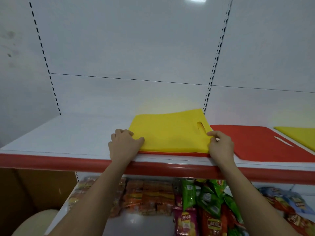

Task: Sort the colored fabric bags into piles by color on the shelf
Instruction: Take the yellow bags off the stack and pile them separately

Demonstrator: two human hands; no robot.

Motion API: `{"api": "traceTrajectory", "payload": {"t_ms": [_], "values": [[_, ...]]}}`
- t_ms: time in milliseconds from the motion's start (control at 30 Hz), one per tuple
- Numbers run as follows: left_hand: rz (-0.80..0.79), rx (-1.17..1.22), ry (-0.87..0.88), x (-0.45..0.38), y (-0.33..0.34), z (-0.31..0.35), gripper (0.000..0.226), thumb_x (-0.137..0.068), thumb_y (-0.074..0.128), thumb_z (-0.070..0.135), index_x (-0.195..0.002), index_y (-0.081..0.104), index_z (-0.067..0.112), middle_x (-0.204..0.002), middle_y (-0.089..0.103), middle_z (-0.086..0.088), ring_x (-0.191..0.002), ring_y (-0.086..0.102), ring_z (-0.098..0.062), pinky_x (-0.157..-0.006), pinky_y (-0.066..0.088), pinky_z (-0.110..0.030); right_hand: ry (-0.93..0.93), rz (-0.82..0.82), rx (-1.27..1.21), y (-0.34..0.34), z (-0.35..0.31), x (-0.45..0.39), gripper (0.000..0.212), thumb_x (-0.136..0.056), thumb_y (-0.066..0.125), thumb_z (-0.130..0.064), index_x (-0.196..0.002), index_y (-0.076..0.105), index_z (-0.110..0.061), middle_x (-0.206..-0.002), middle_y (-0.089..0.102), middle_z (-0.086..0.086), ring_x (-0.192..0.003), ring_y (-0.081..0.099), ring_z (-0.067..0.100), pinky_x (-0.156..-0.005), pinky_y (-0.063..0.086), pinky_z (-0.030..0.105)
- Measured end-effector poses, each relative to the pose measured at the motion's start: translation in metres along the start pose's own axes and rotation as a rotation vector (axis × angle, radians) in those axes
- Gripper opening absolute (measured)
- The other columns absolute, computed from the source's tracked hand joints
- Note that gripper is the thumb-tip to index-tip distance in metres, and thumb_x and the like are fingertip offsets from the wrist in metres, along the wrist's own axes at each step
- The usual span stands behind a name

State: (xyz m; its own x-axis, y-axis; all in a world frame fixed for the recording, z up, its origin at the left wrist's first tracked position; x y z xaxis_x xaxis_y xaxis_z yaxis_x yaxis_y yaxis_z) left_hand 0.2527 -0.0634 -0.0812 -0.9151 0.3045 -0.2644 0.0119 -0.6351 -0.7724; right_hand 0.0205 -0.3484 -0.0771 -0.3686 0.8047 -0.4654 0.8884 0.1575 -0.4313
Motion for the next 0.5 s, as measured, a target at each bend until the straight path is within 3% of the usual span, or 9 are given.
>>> {"api": "traceTrajectory", "payload": {"t_ms": [133,267,333,400,500], "values": [[-0.020,0.020,0.016,-0.001,0.000,0.000,0.046,-0.087,0.061,0.046,-0.121,0.060,0.017,-0.133,0.043,-0.007,-0.126,0.036,-0.031,-0.099,0.034,-0.043,-0.027,0.001,0.035,0.001,-0.005,0.001,0.030,-0.095,0.045,0.001,-0.108,0.069,-0.011,-0.117,0.061,0.012,-0.081,0.052,0.025,-0.069,0.042,0.034],[0.069,-0.020,0.078,0.007,-0.010,0.008,0.033,-0.089,0.060,0.041,-0.115,0.062,0.020,-0.131,0.044,-0.005,-0.126,0.032,-0.029,-0.099,0.030,-0.043,-0.057,0.002,0.106,0.000,-0.020,0.004,0.030,-0.094,0.046,0.002,-0.106,0.071,-0.009,-0.118,0.060,0.017,-0.104,0.054,0.037,-0.089,0.045,0.046],[0.087,-0.055,0.106,0.010,-0.016,0.013,0.032,-0.090,0.060,0.041,-0.114,0.062,0.020,-0.129,0.046,-0.006,-0.125,0.033,-0.029,-0.099,0.029,-0.043,-0.054,0.008,0.088,-0.004,-0.030,0.004,0.033,-0.091,0.046,0.004,-0.100,0.073,-0.014,-0.115,0.063,0.016,-0.103,0.055,0.041,-0.087,0.046,0.048],[0.078,-0.050,0.113,0.010,-0.025,0.018,0.031,-0.091,0.060,0.038,-0.114,0.062,0.018,-0.124,0.054,-0.009,-0.122,0.038,-0.031,-0.096,0.032,-0.042,-0.050,0.010,0.060,-0.014,-0.044,0.002,0.035,-0.089,0.046,0.004,-0.094,0.073,-0.019,-0.113,0.065,0.014,-0.094,0.058,0.038,-0.078,0.047,0.040],[-0.015,0.218,0.072,0.006,-0.038,0.025,0.031,-0.093,0.059,0.027,-0.120,0.057,0.011,-0.114,0.062,-0.014,-0.103,0.054,-0.032,-0.083,0.041,-0.038,-0.040,-0.008,-0.010,-0.035,-0.067,0.000,0.039,-0.088,0.042,0.007,-0.097,0.074,-0.011,-0.109,0.066,0.012,-0.074,0.059,0.037,-0.062,0.042,0.033]]}}
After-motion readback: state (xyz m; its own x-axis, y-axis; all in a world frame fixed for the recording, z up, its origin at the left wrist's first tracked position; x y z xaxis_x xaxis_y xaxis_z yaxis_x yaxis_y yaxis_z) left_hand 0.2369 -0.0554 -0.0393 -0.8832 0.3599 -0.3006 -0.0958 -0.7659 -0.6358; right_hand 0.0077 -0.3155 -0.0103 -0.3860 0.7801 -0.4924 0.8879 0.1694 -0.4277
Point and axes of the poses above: each hand's wrist, its own x-axis away from the middle knuckle, its own y-axis out of the palm, z = x × y, the point moved 9 cm from there along -x, towards the middle knuckle
